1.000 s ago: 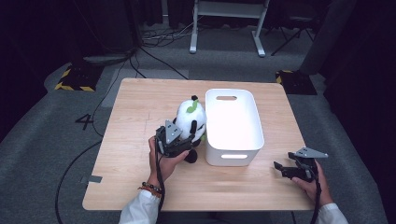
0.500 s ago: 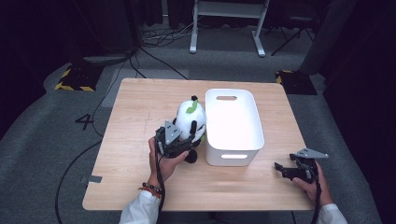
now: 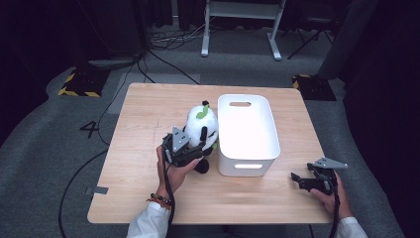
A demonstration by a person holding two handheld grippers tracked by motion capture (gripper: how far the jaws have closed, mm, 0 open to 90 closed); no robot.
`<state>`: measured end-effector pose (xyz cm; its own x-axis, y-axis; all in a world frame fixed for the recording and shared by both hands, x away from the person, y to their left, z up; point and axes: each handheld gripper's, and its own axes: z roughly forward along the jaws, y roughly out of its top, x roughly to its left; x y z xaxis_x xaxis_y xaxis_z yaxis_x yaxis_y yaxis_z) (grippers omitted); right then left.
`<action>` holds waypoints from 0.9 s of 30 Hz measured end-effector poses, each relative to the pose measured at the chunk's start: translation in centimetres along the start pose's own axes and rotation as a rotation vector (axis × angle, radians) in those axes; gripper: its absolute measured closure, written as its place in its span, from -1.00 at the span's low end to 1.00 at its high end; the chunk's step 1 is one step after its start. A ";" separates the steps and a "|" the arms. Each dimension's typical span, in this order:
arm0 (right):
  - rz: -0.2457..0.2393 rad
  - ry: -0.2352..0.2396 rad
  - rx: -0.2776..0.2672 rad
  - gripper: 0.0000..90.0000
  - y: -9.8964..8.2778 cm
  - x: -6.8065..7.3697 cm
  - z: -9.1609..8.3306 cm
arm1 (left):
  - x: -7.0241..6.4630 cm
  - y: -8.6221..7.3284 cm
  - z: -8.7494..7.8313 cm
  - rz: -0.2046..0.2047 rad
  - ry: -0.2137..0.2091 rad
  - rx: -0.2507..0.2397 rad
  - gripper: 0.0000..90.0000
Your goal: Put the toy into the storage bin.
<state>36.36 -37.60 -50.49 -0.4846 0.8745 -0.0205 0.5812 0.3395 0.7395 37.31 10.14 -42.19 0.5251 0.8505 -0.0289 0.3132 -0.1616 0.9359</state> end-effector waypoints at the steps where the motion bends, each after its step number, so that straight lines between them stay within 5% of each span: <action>1: -0.005 -0.003 -0.002 -0.65 0.0 0.0 0.0 | 0.0 0.1 -0.1 -0.001 0.000 -0.003 -0.17; 27: -0.020 -0.013 -0.008 -0.65 -0.1 0.2 -0.1 | 0.2 2.5 -2.0 -0.013 -0.008 -0.068 -0.16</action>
<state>36.08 -37.47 -50.49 -0.4876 0.8720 -0.0437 0.5663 0.3540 0.7444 36.62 10.90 -39.19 0.5277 0.8483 -0.0437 0.2659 -0.1161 0.9570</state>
